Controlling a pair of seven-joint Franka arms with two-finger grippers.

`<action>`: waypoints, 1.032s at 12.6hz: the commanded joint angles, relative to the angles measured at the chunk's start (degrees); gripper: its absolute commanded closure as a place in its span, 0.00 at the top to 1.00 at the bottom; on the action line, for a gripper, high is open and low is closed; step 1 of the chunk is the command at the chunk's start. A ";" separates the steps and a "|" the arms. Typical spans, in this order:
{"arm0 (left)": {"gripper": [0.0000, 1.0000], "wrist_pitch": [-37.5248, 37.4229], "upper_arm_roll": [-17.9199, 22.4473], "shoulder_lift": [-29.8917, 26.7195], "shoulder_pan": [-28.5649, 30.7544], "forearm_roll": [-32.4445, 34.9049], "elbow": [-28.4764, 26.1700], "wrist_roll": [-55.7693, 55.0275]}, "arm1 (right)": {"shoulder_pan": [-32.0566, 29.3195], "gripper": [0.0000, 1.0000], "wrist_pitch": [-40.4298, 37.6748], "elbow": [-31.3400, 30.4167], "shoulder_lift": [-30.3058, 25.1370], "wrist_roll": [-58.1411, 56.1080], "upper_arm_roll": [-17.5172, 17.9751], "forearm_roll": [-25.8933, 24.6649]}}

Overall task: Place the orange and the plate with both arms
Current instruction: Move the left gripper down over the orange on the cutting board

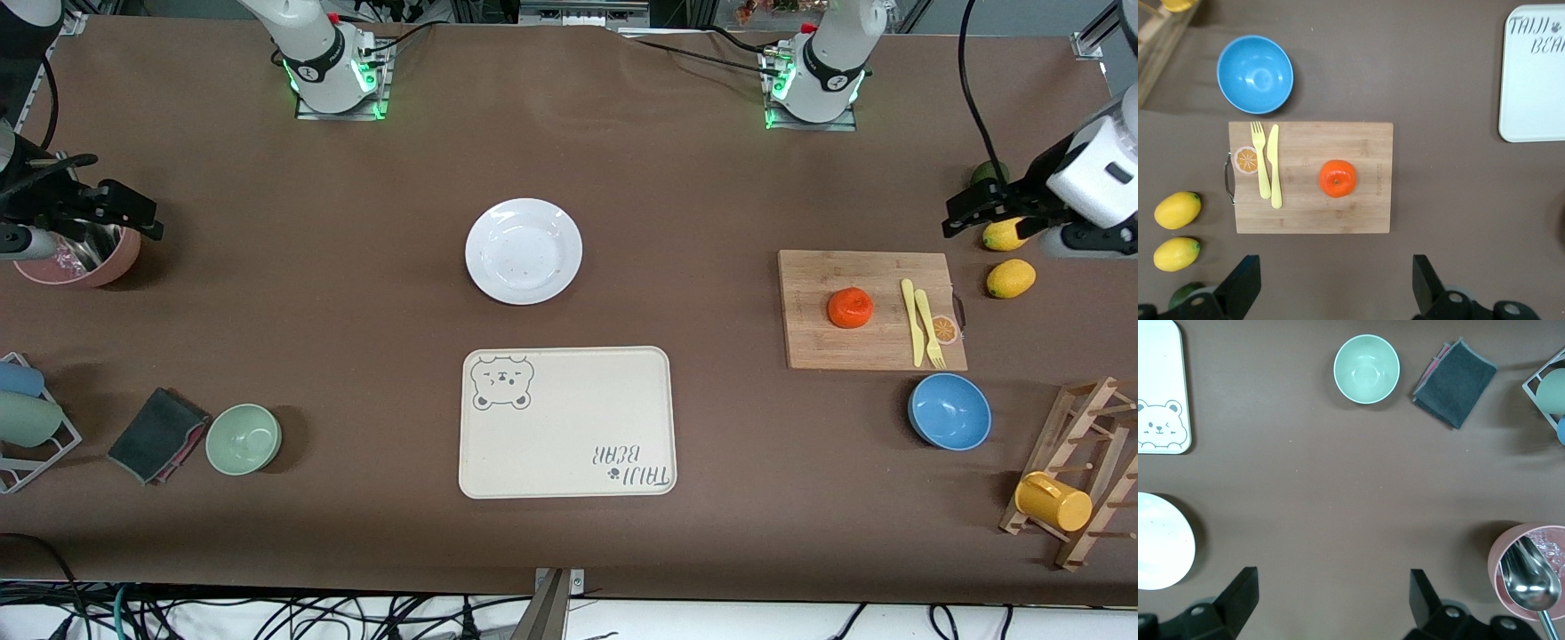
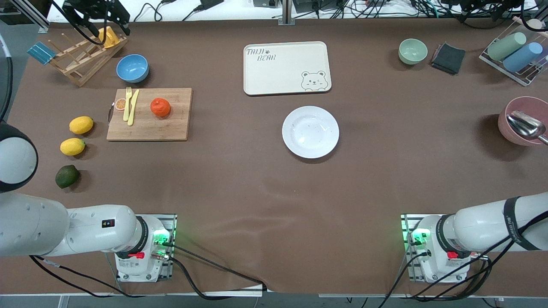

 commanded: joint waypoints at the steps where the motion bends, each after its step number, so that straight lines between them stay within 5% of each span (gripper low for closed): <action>1: 1.00 -1.34 -0.08 5.02 0.48 0.63 1.62 1.04 | -0.14 1.00 -0.34 -0.10 -0.31 0.26 0.13 0.89; 6: 1.00 0.58 0.09 17.40 0.05 2.46 1.18 0.51 | -0.23 1.00 -0.35 -0.10 -0.31 0.35 0.13 0.89; 13: 1.00 5.59 -0.08 23.14 -0.13 7.05 -1.19 0.86 | -0.23 1.00 -0.35 -0.19 -0.31 0.35 0.13 0.89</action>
